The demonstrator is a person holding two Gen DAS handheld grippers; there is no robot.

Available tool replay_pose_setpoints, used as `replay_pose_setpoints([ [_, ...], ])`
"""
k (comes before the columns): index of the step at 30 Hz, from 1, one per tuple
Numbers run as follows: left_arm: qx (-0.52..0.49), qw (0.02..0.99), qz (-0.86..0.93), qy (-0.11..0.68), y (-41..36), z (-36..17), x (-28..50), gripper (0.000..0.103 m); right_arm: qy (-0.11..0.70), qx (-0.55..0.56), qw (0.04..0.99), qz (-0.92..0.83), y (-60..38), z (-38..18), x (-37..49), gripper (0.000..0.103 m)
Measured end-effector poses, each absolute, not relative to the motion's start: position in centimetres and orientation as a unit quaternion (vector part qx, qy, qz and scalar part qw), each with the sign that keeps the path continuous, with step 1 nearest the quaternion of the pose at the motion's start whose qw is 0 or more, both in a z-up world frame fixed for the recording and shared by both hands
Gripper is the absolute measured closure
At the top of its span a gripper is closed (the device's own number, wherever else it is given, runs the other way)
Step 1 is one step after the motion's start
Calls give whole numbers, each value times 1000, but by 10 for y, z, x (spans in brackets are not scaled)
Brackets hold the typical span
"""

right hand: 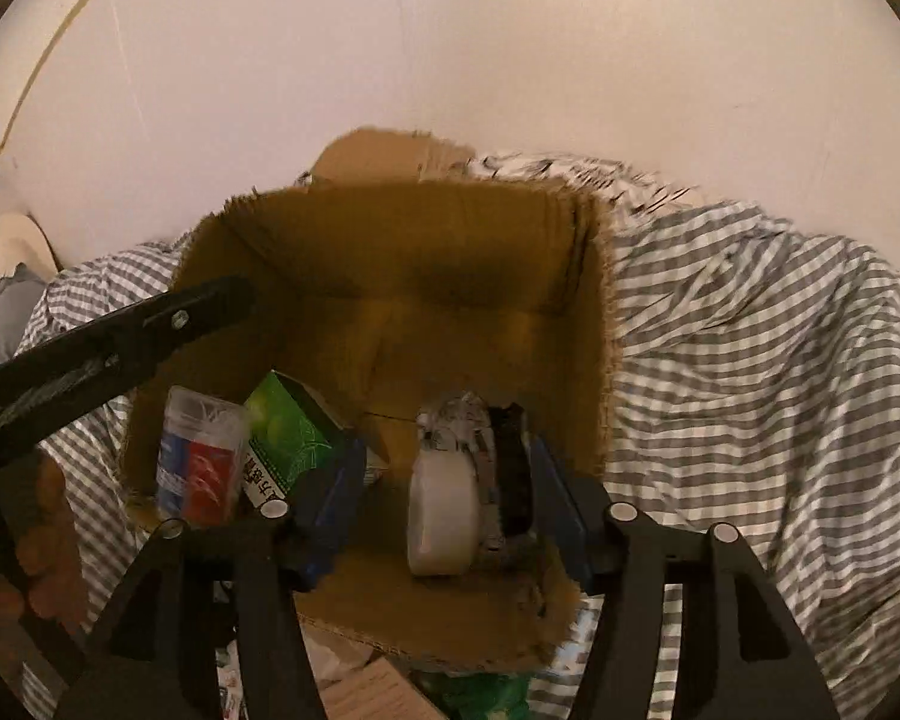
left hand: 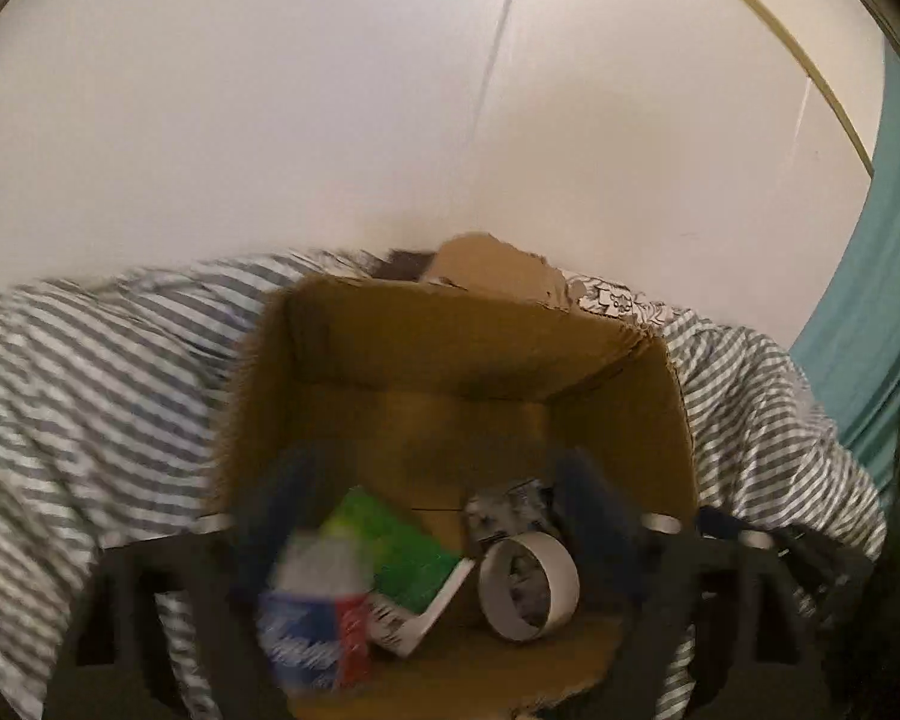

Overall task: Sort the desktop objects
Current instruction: 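Release the bottle into the cardboard box with the left tool while the right tool releases the tape roll, then grasp the white sachet with the left tool while the right tool grasps the blue blister pack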

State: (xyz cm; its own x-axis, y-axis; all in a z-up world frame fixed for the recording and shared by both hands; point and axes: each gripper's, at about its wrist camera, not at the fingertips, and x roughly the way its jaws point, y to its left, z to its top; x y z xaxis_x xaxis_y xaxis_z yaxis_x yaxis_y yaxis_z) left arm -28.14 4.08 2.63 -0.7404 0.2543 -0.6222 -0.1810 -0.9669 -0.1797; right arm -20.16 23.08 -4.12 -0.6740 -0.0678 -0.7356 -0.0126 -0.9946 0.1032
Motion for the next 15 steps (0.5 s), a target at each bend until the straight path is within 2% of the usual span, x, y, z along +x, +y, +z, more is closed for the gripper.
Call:
replay_pose_setpoints([
  [7, -359, 63, 931, 6, 6, 18, -193, 7, -32, 396, 33, -917, 222, -13, -117, 45],
  [11, -397, 40, 917, 10, -8, -21, -139, 7, -30, 424, 57, -903, 208, -31, -60, 44],
  [13, -436, 32, 899, 12, -10, -53, -117, 7, -39, 440, 60, -895, 202, -48, -40, 38],
  [15, -459, 34, 888, -2, -9, -76, -103, 7, -51, 458, 61, -886, 195, -70, -22, 37],
])
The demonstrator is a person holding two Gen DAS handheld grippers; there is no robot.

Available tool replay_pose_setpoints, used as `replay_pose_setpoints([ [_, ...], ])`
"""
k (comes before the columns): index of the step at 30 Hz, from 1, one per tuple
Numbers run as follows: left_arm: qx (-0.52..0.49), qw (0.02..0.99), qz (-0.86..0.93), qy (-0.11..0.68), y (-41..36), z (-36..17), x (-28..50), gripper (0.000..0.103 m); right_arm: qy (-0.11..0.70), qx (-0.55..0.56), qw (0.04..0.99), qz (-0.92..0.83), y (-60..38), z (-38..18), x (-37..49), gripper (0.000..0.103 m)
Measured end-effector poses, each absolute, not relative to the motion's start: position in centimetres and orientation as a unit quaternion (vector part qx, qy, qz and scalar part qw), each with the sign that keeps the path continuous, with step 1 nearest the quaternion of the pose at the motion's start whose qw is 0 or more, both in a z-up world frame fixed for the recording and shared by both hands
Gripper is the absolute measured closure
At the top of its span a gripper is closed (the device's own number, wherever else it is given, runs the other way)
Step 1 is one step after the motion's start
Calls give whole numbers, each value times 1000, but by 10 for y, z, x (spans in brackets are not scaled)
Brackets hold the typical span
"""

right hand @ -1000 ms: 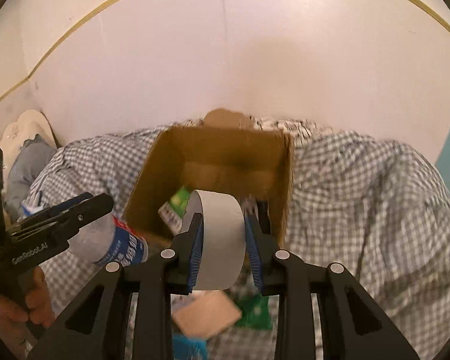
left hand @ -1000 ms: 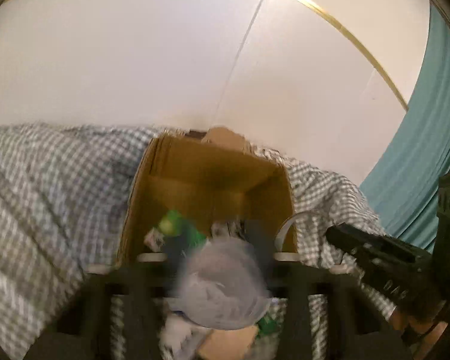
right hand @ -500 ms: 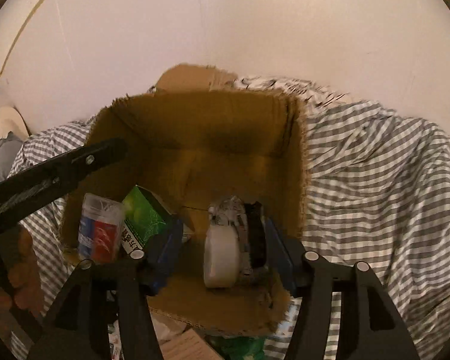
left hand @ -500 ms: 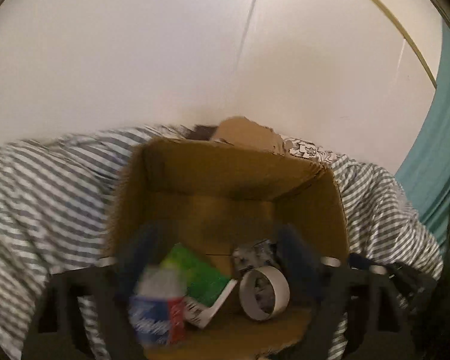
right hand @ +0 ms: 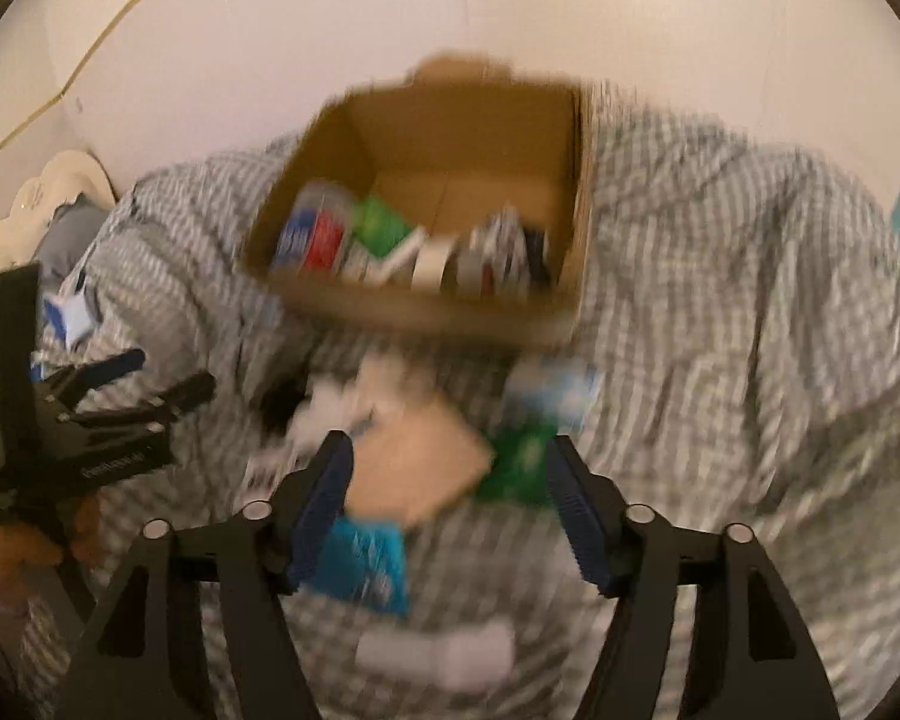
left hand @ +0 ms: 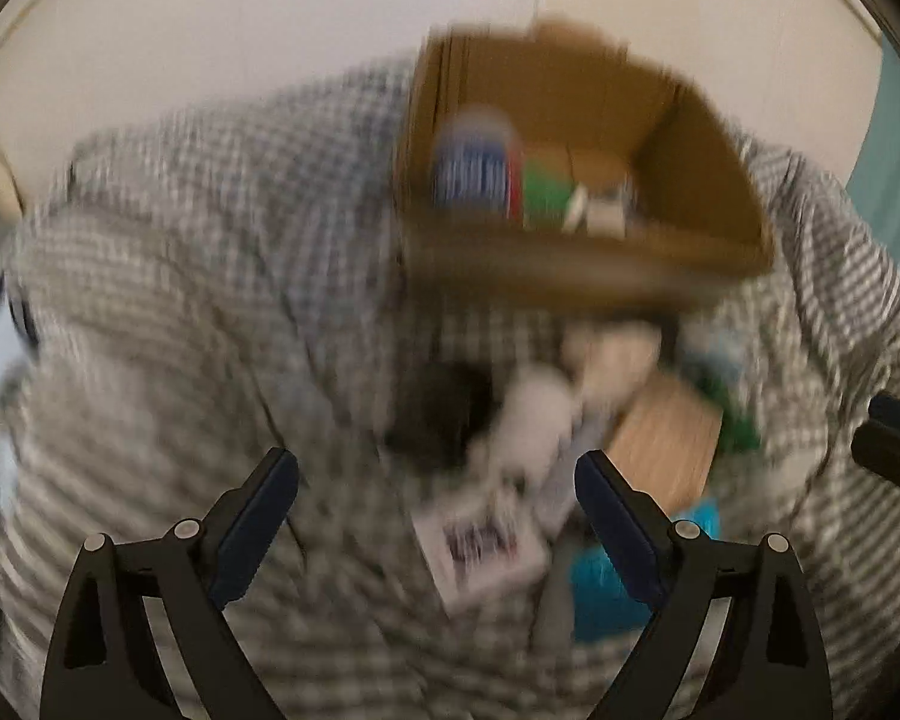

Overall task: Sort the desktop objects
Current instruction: 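Grasp the white sachet with the left tool while the right tool grasps the blue blister pack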

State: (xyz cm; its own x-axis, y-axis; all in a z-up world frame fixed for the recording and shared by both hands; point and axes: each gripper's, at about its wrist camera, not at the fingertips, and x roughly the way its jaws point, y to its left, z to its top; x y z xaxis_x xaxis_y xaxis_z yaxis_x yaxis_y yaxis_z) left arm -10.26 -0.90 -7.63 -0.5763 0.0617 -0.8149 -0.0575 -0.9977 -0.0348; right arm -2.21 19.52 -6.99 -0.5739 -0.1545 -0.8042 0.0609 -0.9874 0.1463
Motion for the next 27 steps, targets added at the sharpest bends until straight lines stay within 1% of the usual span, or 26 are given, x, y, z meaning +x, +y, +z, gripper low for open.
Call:
replay_pose_setpoints([
  [3, -493, 41, 869, -32, -10, -109, -92, 7, -68, 477, 60, -874, 193, -103, -5, 37],
  [6, -515, 37, 856, -32, -5, -131, -94, 7, -79, 500, 70, -859, 189, -129, 1, 37],
  [12, -526, 37, 849, -24, 0, -150, -104, 7, -76, 519, 96, -846, 182, -156, -10, 37],
  [15, -542, 39, 839, -17, 2, -162, -110, 11, -85, 527, 114, -838, 180, -170, -22, 37],
  [17, -550, 37, 834, -19, 0, -167, -113, 21, -99, 537, 134, -827, 178, -180, -30, 37],
  [18, -553, 36, 832, -23, -3, -168, -114, 23, -108, 543, 147, -820, 177, -186, -34, 37],
  [19, -555, 43, 830, -28, -5, -169, -115, 28, -114, 546, 156, -815, 175, -190, -35, 39],
  [20, -553, 45, 831, -36, -9, -168, -114, 36, -120, 552, 168, -808, 173, -195, -37, 52],
  [21, -552, 47, 832, -40, -10, -167, -114, 42, -122, 558, 174, -802, 171, -198, -38, 65],
  [22, -551, 49, 832, -44, -13, -166, -113, 50, -124, 560, 178, -799, 170, -200, -37, 65],
  [23, -550, 51, 832, -46, -14, -165, -112, 58, -124, 558, 182, -800, 169, -198, -35, 67],
  [25, -547, 58, 834, -44, -14, -162, -109, 70, -134, 555, 195, -798, 168, -192, -29, 73],
  [27, -539, 59, 840, -33, -14, -157, -106, 77, -142, 549, 199, -799, 169, -186, -21, 81],
])
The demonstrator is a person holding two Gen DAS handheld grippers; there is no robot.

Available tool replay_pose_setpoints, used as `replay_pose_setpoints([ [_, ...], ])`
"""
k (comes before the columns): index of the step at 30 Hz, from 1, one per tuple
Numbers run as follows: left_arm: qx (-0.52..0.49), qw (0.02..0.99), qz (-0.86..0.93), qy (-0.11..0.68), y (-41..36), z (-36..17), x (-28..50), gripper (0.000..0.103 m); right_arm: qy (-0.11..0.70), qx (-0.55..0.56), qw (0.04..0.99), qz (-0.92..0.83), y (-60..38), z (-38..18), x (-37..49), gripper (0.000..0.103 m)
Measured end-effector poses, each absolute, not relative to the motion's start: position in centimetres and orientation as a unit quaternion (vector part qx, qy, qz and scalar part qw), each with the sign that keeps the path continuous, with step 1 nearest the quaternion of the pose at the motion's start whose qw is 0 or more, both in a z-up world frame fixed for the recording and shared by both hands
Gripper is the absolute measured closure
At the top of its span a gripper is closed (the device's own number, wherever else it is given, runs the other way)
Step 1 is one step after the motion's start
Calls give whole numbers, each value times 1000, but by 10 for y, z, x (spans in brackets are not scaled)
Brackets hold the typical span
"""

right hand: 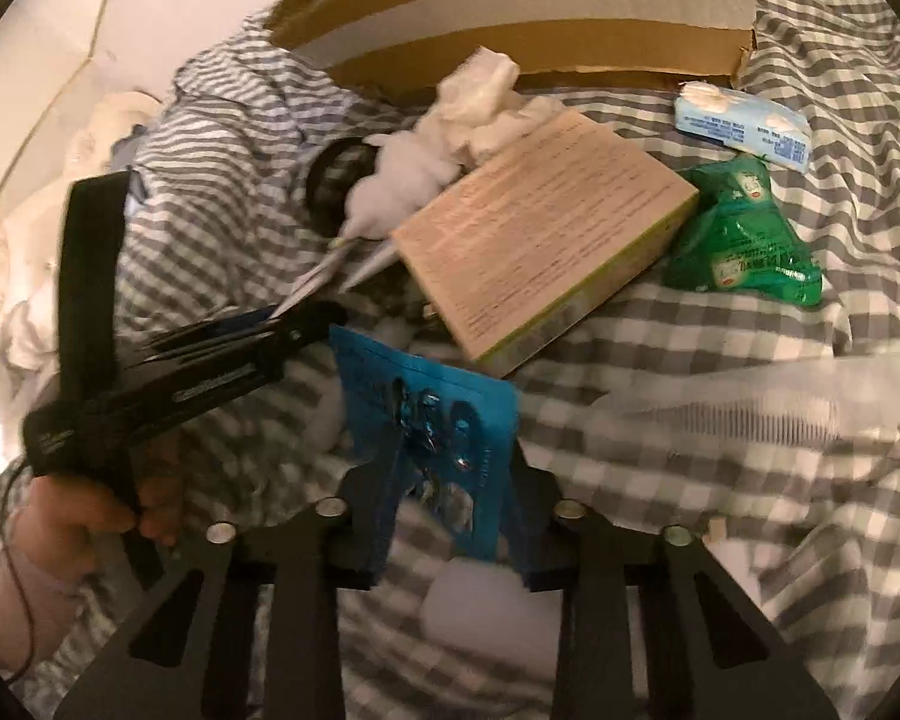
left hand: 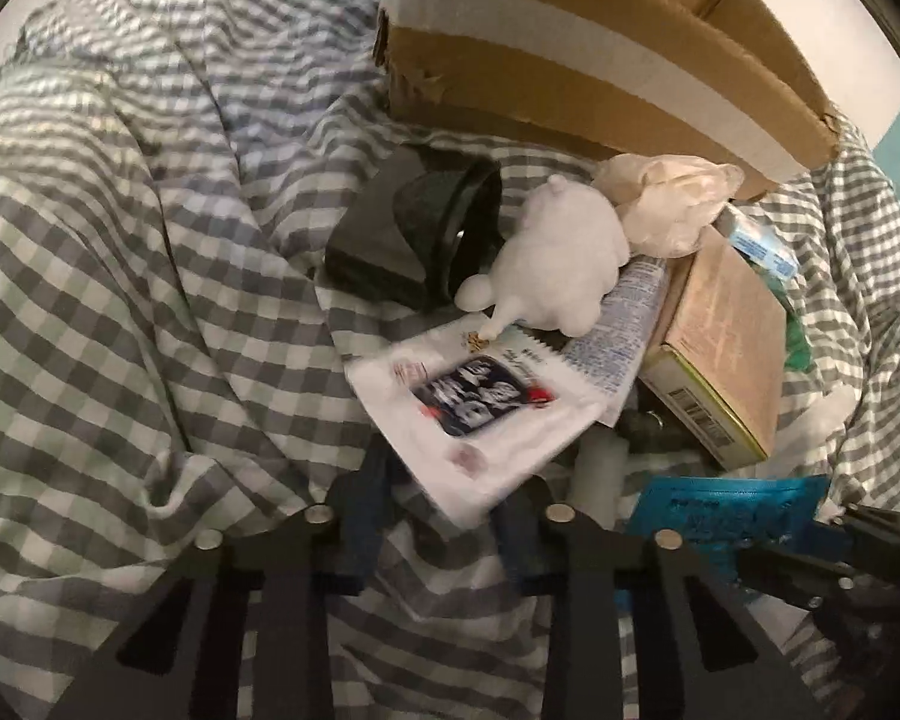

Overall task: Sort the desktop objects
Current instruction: 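Grasp the white sachet with the left tool while the right tool grasps the blue blister pack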

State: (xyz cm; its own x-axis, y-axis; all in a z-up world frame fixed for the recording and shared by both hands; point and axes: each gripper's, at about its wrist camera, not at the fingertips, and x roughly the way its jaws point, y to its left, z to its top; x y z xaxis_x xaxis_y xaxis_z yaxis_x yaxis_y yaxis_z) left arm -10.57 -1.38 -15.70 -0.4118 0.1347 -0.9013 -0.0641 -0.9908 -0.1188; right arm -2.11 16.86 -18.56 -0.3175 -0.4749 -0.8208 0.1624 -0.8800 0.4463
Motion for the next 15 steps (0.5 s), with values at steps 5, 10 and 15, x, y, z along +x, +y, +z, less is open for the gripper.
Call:
replay_pose_setpoints([
  [5, -525, 61, 849, -23, -17, -148, -102, 84, -146, 534, 222, -803, 158, -168, -7, 91],
  [10, -509, 57, 859, -11, -17, -140, -104, 72, -118, 539, 238, -799, 134, -170, -9, 91],
  [15, -490, 31, 871, 15, -16, -137, -105, 18, -111, 557, 222, -792, 120, -189, -24, 94],
])
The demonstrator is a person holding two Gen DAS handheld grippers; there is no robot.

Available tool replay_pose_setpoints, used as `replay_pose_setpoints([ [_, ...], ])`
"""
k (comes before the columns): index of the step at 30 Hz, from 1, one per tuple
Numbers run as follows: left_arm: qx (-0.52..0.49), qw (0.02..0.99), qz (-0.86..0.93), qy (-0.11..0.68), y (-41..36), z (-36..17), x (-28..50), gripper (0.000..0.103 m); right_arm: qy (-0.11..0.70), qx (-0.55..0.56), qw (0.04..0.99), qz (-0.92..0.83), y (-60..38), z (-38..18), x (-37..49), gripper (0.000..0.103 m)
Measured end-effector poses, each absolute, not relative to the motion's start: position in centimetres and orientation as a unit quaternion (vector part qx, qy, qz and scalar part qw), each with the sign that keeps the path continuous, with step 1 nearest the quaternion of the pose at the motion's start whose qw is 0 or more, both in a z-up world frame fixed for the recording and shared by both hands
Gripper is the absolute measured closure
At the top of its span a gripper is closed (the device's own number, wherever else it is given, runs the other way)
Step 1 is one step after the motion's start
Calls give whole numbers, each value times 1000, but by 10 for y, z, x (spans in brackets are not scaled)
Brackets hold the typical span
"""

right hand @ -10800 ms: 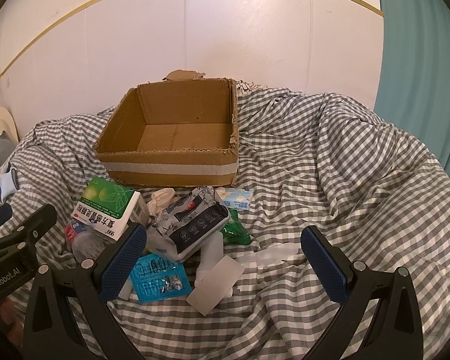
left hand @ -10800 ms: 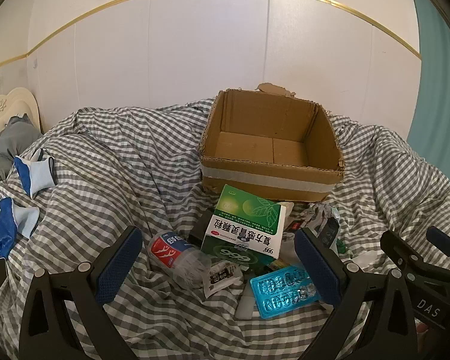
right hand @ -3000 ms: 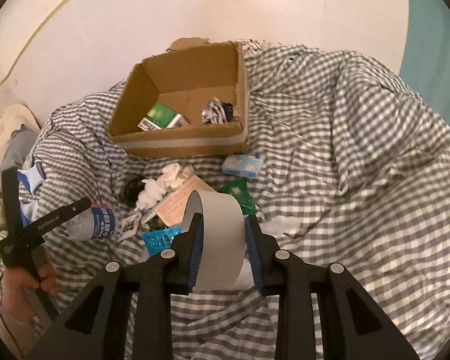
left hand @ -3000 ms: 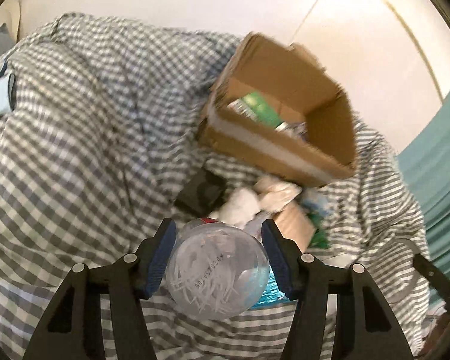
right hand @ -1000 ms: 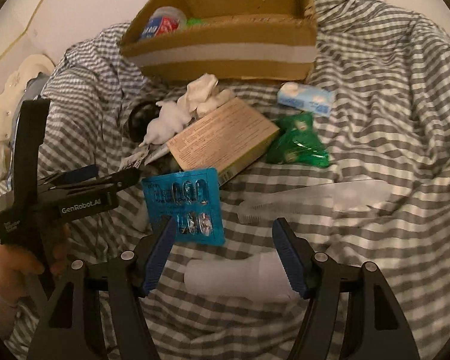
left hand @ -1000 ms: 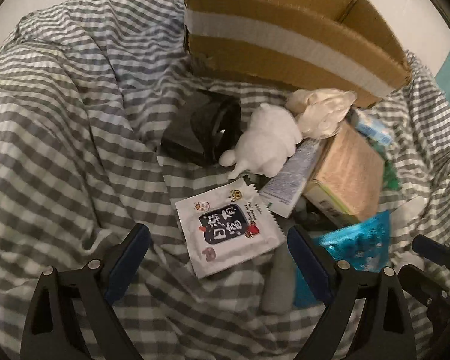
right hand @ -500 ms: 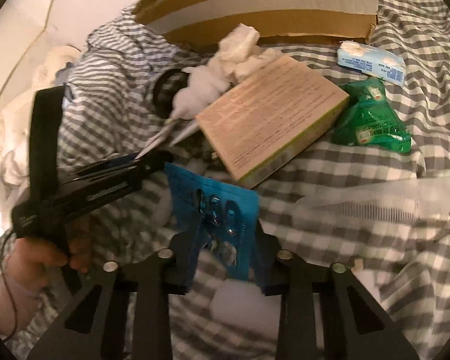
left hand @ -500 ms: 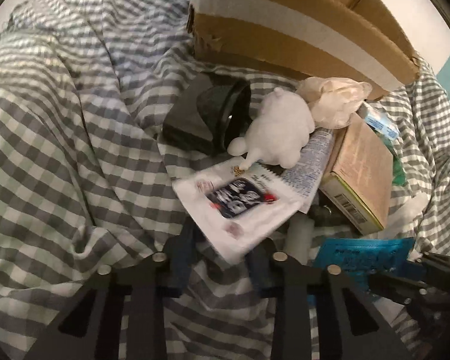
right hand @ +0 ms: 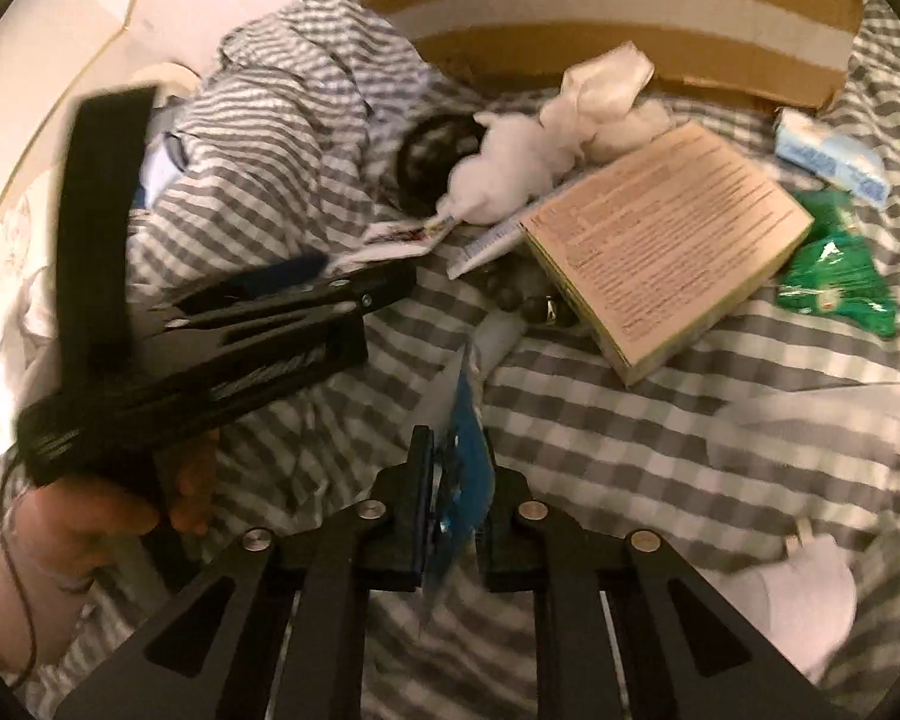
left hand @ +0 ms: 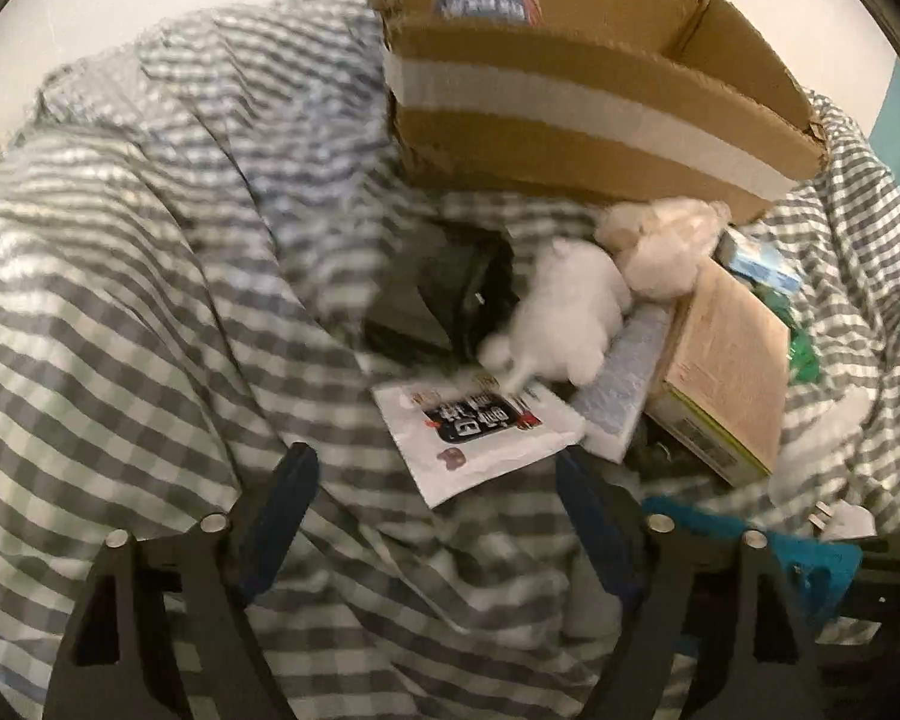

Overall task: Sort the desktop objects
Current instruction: 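Grasp the white sachet with the left tool while the right tool grasps the blue blister pack, then drop the sachet into the cardboard box with the left tool while the right tool drops the blister pack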

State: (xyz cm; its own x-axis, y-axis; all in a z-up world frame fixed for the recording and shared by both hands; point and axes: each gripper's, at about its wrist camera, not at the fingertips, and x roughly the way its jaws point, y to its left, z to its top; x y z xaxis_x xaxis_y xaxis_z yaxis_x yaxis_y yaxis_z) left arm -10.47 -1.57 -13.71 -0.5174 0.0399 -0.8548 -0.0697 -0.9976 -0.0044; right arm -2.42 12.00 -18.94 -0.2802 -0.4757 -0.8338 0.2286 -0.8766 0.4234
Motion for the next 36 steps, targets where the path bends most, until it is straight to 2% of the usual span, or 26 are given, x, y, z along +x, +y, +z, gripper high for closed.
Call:
replay_pose_setpoints([
  [3, -487, 19, 873, 29, -16, -138, -110, 10, -125, 557, 224, -790, 126, -192, -20, 94],
  [7, -498, 19, 865, 60, -8, -145, -117, 10, -151, 561, 219, -783, 138, -194, -13, 94],
  [10, -493, 39, 862, 115, 9, -149, -118, 10, -158, 563, 218, -781, 145, -196, -12, 94],
  [11, -487, 49, 862, 135, 14, -149, -117, 21, -159, 563, 217, -781, 144, -195, -12, 94],
  [12, -483, 66, 860, 147, 19, -150, -115, 37, -158, 563, 217, -781, 145, -195, -11, 94],
  [13, -490, 80, 855, 148, 22, -152, -115, 80, -155, 563, 216, -782, 144, -194, -10, 94],
  [14, -505, 93, 845, 150, 25, -156, -115, 95, -150, 562, 215, -785, 144, -193, -8, 94],
  [16, -510, 101, 840, 155, 26, -159, -112, 101, -142, 561, 211, -788, 146, -189, -7, 94],
  [23, -498, 111, 858, 53, -5, -119, -99, 103, -137, 541, 184, -809, 156, -165, 5, 94],
  [30, -461, 129, 878, 17, -20, -65, -86, 103, -136, 498, 160, -841, 178, -113, 15, 94],
  [36, -454, 141, 879, -28, -28, -46, -88, 103, -138, 470, 147, -859, 180, -81, 3, 94],
])
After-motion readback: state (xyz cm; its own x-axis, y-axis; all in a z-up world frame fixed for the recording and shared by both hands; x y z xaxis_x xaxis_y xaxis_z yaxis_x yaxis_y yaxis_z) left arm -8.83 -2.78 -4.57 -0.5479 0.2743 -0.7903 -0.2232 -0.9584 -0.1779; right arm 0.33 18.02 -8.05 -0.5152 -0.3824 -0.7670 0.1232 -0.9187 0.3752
